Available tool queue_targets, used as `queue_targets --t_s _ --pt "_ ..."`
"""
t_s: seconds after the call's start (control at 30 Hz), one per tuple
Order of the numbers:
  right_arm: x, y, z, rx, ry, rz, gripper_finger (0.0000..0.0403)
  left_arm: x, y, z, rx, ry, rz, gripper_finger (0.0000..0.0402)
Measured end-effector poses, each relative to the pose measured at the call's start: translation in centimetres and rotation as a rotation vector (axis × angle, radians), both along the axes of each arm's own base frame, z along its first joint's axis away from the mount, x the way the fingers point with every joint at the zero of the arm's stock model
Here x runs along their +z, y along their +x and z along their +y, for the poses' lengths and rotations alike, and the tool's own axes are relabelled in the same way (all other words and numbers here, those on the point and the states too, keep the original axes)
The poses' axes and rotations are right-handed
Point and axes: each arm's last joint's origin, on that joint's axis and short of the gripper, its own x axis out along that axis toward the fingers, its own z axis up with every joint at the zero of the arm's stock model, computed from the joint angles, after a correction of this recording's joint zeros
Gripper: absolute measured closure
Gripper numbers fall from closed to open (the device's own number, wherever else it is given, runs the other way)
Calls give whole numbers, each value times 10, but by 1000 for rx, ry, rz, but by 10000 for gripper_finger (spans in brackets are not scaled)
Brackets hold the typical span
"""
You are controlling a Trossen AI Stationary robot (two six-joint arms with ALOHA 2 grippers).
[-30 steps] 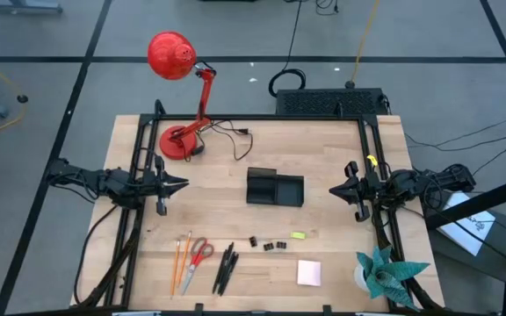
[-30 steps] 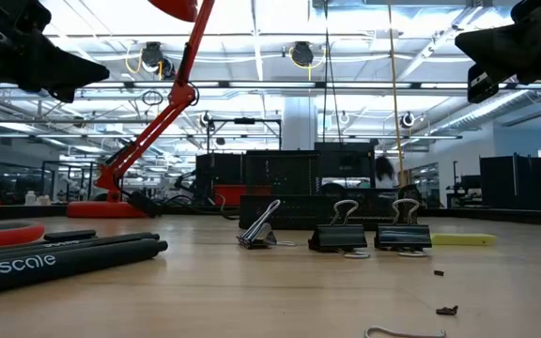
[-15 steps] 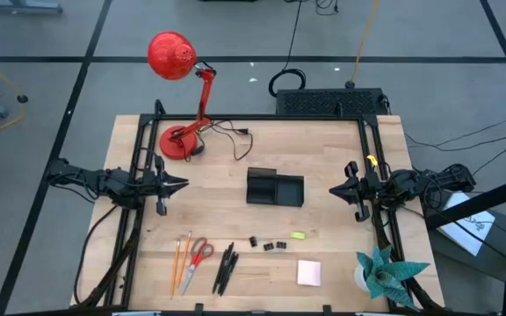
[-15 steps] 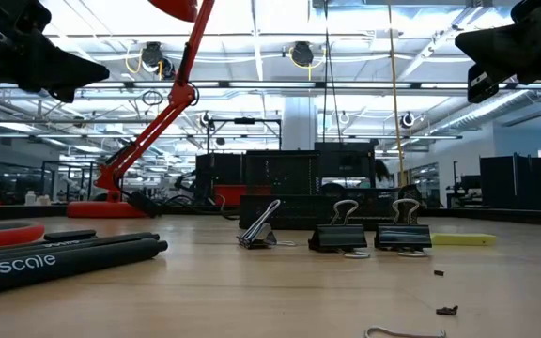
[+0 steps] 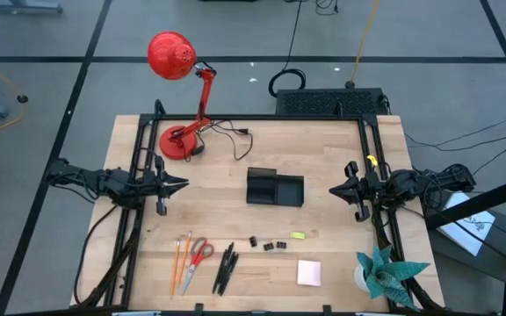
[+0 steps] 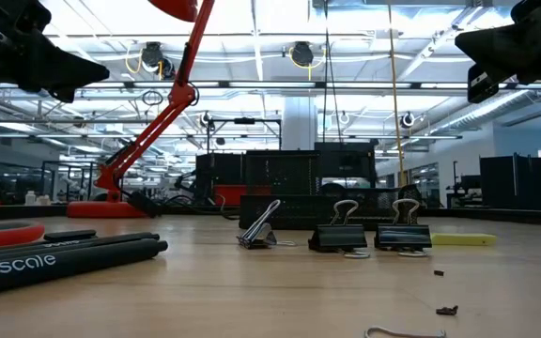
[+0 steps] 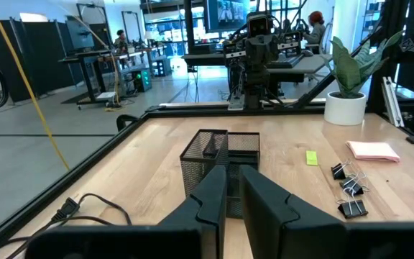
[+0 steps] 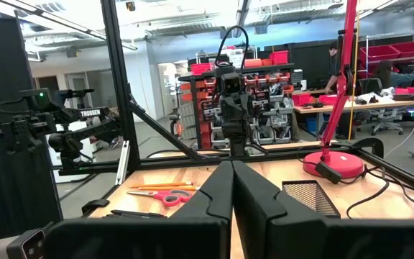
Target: Pick and place office supplies into organizer
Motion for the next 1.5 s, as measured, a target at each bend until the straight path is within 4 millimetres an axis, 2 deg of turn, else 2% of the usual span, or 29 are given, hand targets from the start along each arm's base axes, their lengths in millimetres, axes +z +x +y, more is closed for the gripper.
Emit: queue_targets --t_s 1.4,1.5 --pt "0 0 0 0 0 0 399 0 0 0 0 -2 -1 355" --pt "0 0 0 0 0 0 399 2 0 0 -1 -43 -27 355"
